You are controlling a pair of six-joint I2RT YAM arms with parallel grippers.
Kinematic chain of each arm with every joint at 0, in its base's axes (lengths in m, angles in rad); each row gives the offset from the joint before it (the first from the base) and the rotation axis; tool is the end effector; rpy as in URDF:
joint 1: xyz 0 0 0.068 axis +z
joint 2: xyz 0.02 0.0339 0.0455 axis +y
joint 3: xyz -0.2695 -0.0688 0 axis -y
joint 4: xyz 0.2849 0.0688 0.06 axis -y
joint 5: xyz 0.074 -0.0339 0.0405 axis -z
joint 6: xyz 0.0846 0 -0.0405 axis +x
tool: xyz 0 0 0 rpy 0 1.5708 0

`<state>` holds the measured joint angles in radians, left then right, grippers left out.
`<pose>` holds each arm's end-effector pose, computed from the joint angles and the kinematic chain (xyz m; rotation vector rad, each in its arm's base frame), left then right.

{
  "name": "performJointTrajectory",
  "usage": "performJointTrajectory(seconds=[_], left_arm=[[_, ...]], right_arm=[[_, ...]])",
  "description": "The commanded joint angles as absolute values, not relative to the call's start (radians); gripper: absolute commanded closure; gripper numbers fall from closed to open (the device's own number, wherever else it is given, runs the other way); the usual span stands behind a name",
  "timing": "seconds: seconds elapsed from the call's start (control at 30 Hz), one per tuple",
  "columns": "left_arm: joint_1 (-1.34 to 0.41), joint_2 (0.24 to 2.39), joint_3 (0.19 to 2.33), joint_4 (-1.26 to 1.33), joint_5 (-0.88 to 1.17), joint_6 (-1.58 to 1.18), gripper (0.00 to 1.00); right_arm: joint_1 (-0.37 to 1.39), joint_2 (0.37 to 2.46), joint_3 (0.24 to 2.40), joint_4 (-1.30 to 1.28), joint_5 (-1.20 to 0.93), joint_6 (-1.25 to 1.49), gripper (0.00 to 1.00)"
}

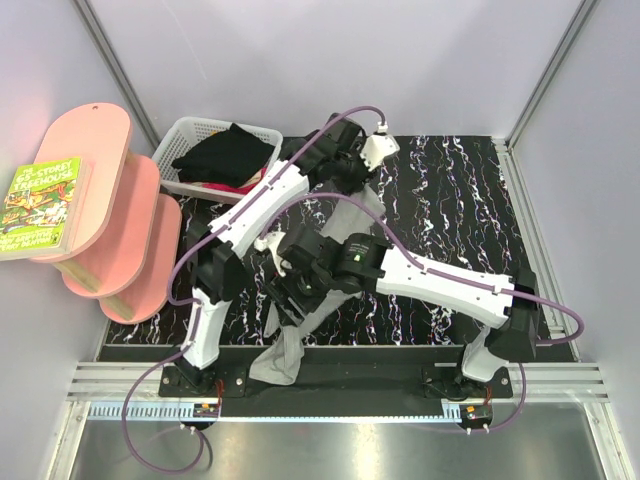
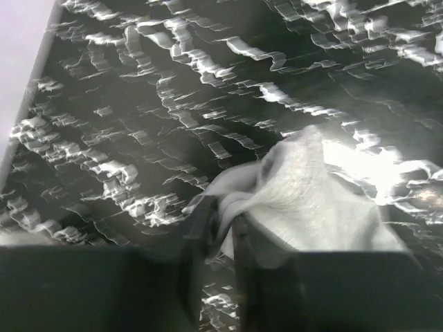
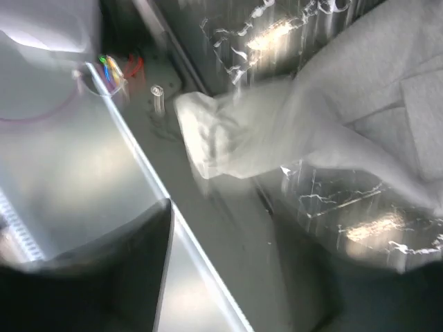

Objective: Fold and stack the t-shirts
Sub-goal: Flatten out the tshirt

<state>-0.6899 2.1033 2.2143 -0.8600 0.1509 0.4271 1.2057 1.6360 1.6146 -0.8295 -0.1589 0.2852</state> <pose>0.4152 -0.3591 0.3295 1.2987 1.9336 -0.3074 0.1401 0.4041 0.3179 -1.2234 2.2925 0.8150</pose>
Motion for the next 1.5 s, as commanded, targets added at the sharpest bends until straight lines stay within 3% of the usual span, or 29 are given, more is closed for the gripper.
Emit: performJointTrajectory(seconds=[0.0, 0.07, 0.1, 0.27, 0.43, 0.5, 0.67, 0.87, 1.2, 1.3, 1.37, 1.47], left_arm=[[-0.706, 2.102, 2.289, -0.825, 0.212, 0.394, 0.35], [-0.701, 2.089, 2.281, -0.824, 0.148, 0.394, 0.05], [-0.693, 2.077, 2.270, -0.824, 0.126, 0.394, 0.01], [-0.546, 1.970, 2.246, -0.824, 0.029, 0.338, 0.01], [-0.387, 1.719, 1.992, -0.833, 0.090, 0.301, 0.01], [-0.394, 1.590, 1.823, -0.862, 0.154, 0.363, 0.01], [-0.593, 1.451, 1.554, -1.011, 0.193, 0.471, 0.03], [-0.678, 1.483, 1.375, -1.049, 0.203, 0.485, 0.11], [-0.687, 1.558, 1.270, -1.060, 0.229, 0.497, 0.14], [-0.703, 1.578, 1.273, -1.078, 0.247, 0.489, 0.12], [-0.719, 1.589, 1.267, -1.100, 0.277, 0.485, 0.03], [-0.744, 1.621, 1.262, -1.124, 0.311, 0.483, 0.01]], right_arm=[[1.212, 1.609, 1.623, -0.834, -0.059, 0.264, 0.24], [1.209, 1.579, 1.612, -0.834, 0.064, 0.241, 0.22], [1.207, 1.539, 1.597, -0.831, 0.116, 0.239, 0.20], [1.113, 1.444, 1.481, -0.789, 0.311, 0.238, 0.19], [0.829, 1.350, 1.283, -0.649, 0.192, 0.343, 0.33], [0.668, 1.391, 1.220, -0.597, 0.117, 0.379, 0.32], [0.525, 1.666, 1.324, -0.580, 0.043, 0.361, 0.29], [0.425, 1.802, 1.419, -0.584, 0.029, 0.350, 0.26], [0.287, 1.776, 1.381, -0.580, 0.084, 0.328, 0.27], [0.281, 1.822, 1.394, -0.580, 0.031, 0.345, 0.28], [0.281, 1.856, 1.402, -0.575, -0.007, 0.356, 0.29], [0.279, 1.876, 1.413, -0.557, -0.075, 0.368, 0.31]])
